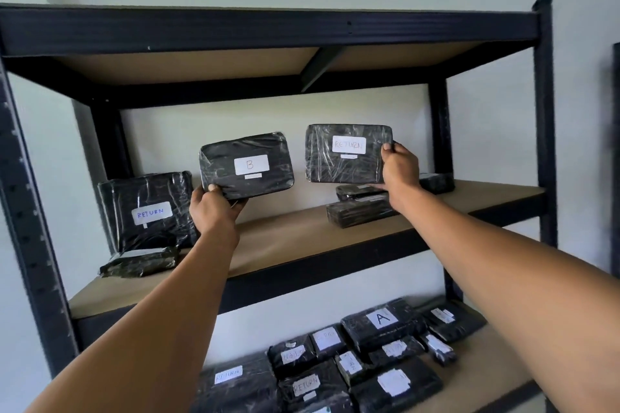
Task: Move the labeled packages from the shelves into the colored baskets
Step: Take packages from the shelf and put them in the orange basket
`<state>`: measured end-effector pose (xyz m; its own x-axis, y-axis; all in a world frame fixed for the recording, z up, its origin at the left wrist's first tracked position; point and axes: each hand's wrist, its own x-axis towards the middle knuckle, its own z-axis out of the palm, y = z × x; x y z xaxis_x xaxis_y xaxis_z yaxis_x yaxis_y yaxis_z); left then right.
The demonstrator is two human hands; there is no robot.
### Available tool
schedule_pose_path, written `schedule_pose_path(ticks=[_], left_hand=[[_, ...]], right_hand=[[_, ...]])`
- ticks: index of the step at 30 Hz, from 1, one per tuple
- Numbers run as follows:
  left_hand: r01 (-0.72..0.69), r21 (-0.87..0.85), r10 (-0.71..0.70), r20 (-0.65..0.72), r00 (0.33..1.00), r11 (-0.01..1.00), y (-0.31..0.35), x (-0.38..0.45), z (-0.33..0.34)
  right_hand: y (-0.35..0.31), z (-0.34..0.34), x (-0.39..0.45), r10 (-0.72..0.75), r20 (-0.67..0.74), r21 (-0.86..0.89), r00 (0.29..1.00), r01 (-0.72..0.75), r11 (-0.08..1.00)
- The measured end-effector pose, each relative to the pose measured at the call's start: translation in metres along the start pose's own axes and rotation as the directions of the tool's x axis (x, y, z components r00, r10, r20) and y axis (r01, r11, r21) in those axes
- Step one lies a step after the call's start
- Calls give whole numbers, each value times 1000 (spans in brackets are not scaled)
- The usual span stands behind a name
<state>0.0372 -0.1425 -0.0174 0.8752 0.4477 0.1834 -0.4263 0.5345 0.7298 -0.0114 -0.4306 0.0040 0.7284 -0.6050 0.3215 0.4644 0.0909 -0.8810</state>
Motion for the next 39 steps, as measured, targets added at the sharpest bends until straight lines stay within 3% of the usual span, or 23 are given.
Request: schedule_pose_path(ticks=[7, 15, 20, 28, 39], left_hand=[[84, -32, -81, 79, 994, 996, 26, -35, -22], [96, -21, -93, 136, 986, 995, 77, -101, -61], [80, 0, -79, 148, 986, 997, 97, -146, -105], [24, 129, -43, 149, 988, 991, 159, -214, -198], [41, 216, -36, -26, 999, 975, 220, -210, -396]], right_hand=[[-23, -28, -57, 122, -18, 107, 992, -119, 987], [-55, -52, -114, 133, -88, 17, 987, -132, 991], [-56, -66, -162, 165, -41, 36, 985, -164, 986], [-42, -71, -257, 288, 15, 23, 958, -288, 957], [9, 14, -395, 353, 80, -79, 932, -347, 934]])
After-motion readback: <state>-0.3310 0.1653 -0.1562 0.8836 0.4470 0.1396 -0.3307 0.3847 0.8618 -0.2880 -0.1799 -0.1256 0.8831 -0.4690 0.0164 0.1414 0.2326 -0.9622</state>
